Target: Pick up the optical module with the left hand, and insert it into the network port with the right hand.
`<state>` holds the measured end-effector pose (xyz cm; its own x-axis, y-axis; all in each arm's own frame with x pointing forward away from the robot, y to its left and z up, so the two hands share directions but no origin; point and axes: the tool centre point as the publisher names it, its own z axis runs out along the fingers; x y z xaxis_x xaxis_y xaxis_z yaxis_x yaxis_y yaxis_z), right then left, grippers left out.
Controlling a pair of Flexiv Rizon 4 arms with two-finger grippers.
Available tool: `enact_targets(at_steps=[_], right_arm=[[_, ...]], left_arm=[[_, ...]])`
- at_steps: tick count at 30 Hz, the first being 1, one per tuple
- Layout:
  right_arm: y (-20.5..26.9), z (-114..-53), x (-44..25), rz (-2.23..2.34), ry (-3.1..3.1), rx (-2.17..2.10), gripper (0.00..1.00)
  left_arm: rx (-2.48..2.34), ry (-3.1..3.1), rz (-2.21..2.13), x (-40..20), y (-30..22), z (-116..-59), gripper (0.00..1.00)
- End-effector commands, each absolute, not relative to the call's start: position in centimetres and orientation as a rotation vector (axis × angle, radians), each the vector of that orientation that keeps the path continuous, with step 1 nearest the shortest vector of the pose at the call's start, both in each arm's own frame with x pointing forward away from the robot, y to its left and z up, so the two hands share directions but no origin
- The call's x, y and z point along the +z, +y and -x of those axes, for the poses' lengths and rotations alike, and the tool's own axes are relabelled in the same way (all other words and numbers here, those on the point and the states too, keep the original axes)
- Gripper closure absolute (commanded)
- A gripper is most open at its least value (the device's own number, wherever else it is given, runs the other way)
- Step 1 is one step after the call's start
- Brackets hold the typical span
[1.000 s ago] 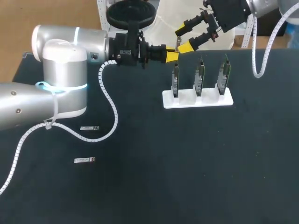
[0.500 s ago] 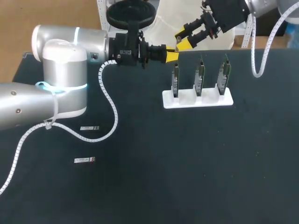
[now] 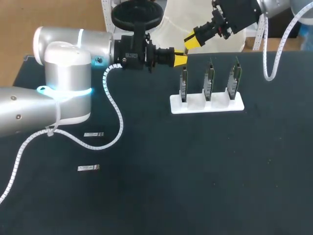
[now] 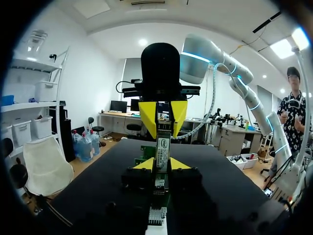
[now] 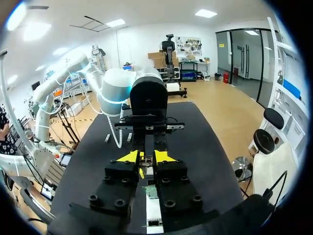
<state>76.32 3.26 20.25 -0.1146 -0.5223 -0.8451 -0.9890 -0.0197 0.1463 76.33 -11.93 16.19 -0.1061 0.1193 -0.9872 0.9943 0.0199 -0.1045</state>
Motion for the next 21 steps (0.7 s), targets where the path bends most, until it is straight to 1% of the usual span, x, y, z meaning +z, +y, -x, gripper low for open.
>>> enact_targets(at_steps=[1, 11, 21], right_arm=[[3.2, -75.9, 20.1, 1.583, 1.684, 1.05, 1.0], [3.1, -75.7, 20.0, 1.579, 1.688, 1.051, 1.0], [2.8, -75.7, 19.8, 1.573, 1.694, 1.052, 1.0]], left_arm=[[-1.213, 1.384, -1.231, 16.2, -11.8, -76.6, 0.0], [-1.218, 1.372, -1.231, 16.3, -11.6, -76.6, 0.0], [-0.98, 1.483, -1.374, 16.9, -9.3, -76.2, 0.0]])
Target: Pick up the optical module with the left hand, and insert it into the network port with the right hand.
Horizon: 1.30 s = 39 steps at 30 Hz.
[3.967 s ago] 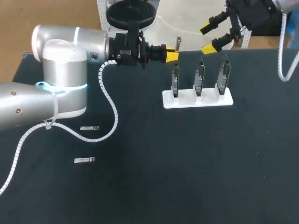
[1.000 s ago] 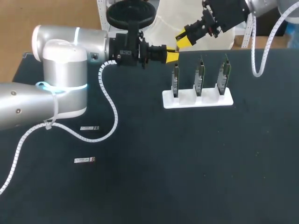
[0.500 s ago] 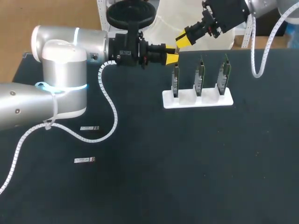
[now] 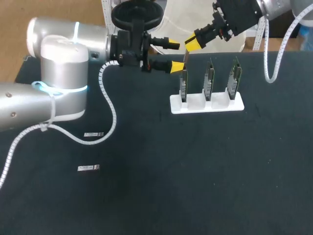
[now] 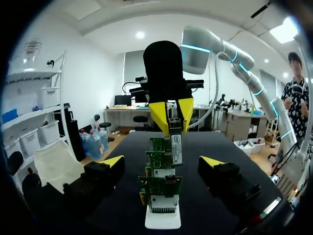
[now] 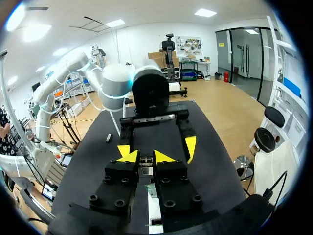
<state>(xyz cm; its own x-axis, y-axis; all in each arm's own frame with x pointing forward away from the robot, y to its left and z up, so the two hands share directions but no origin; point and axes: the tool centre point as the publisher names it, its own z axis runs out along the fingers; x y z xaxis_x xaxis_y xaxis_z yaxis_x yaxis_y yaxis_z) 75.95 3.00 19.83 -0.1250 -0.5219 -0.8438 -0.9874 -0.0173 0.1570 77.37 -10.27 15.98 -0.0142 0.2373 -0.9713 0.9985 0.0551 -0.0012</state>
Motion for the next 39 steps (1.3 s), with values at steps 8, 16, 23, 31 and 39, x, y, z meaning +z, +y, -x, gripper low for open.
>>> enact_targets(at_steps=[8, 16, 23, 31, 39], right_arm=[[2.7, -75.8, 19.8, 1.567, 1.692, 1.054, 1.0], [2.8, -76.0, 19.7, 1.562, 1.695, 1.051, 1.0], [2.8, -76.1, 19.8, 1.568, 1.695, 1.043, 1.0], [2.7, -76.0, 19.8, 1.574, 1.701, 1.037, 1.0], [2.6, -76.0, 19.9, 1.575, 1.702, 1.033, 1.0]], left_arm=[[-0.887, 1.584, -1.466, 15.6, -8.2, -76.1, 0.0], [-0.842, 1.649, -1.548, 13.6, -8.1, -75.6, 0.0], [-0.831, 1.686, -1.585, 12.1, -7.9, -75.3, 0.0], [-0.826, 1.723, -1.604, 11.0, -7.9, -75.1, 0.0], [-0.824, 1.738, -1.627, 10.5, -8.0, -74.7, 0.0]])
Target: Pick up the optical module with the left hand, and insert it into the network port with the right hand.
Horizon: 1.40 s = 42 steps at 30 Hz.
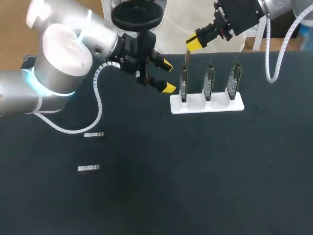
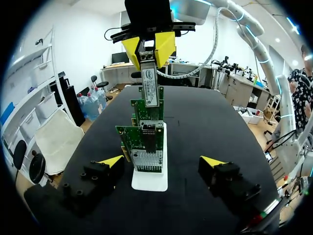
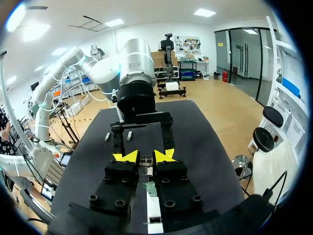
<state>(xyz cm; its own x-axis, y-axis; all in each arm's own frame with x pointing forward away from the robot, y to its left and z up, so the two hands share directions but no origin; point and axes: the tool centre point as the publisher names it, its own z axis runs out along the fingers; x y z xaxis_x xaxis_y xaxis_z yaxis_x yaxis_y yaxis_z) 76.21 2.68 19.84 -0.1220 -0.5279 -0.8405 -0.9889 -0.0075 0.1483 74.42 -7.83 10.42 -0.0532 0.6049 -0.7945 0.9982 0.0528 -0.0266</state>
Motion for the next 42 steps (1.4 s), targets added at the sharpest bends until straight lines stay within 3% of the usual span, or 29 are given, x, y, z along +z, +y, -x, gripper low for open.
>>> enact_targets(at_steps=[1, 42], right_arm=[[2.59, -75.99, 19.88, 1.575, 1.702, 1.033, 1.0], [1.92, -75.15, 19.96, 1.57, 1.694, 1.02, 1.0]], left_arm=[[-0.82, 1.74, -1.628, 10.45, -7.95, -74.64, 0.0], [-0.811, 1.756, -1.659, 10.24, -8.7, -74.34, 0.0]])
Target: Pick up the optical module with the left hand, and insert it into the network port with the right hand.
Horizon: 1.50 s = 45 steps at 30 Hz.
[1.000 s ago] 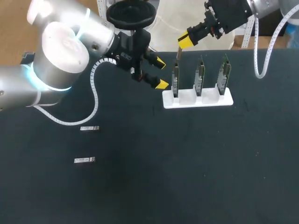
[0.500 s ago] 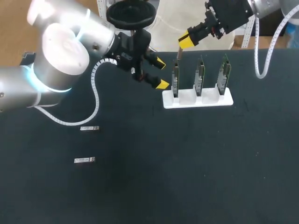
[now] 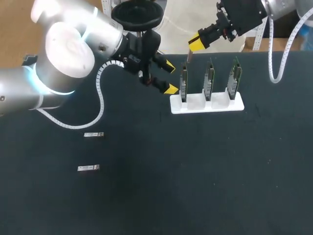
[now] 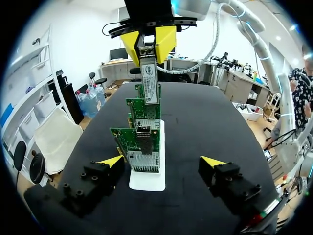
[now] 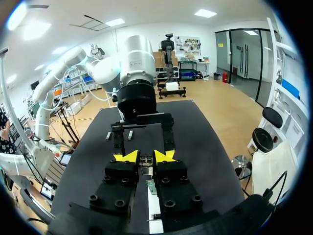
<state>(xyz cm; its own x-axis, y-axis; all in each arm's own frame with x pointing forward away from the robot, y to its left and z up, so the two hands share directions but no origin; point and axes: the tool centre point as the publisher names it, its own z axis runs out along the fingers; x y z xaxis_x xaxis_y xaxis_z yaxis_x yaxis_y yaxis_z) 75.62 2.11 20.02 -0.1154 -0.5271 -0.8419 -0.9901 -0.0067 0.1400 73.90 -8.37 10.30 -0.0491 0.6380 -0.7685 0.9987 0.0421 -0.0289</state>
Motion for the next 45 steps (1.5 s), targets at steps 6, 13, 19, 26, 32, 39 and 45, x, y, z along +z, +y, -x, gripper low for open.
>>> enact_targets(at_steps=[6, 13, 19, 26, 32, 39, 45], right_arm=[[1.8, -75.1, 19.9, 1.566, 1.696, 1.019, 1.0], [1.7, -75.1, 20.0, 1.569, 1.694, 1.019, 1.0], [1.8, -74.9, 20.0, 1.603, 1.688, 0.999, 1.0], [2.4, -75.0, 19.6, 1.648, 1.691, 0.971, 1.0], [2.8, -75.1, 19.1, 1.675, 1.699, 0.954, 1.0], [3.4, -75.4, 18.6, 1.724, 1.701, 0.922, 1.0], [3.7, -75.7, 18.3, 1.76, 1.701, 0.898, 1.0]], left_arm=[[-0.807, 1.757, -1.657, 10.3, -8.8, -74.5, 0.0], [-0.795, 1.764, -1.658, 10.3, -8.7, -74.7, 0.0], [-0.785, 1.77, -1.657, 10.3, -8.8, -74.7, 0.0], [-0.785, 1.77, -1.657, 10.3, -8.8, -74.7, 0.0], [-0.785, 1.77, -1.657, 10.3, -8.8, -74.7, 0.0], [-0.785, 1.77, -1.657, 10.3, -8.8, -74.7, 0.0], [-0.785, 1.77, -1.657, 10.3, -8.8, -74.7, 0.0]])
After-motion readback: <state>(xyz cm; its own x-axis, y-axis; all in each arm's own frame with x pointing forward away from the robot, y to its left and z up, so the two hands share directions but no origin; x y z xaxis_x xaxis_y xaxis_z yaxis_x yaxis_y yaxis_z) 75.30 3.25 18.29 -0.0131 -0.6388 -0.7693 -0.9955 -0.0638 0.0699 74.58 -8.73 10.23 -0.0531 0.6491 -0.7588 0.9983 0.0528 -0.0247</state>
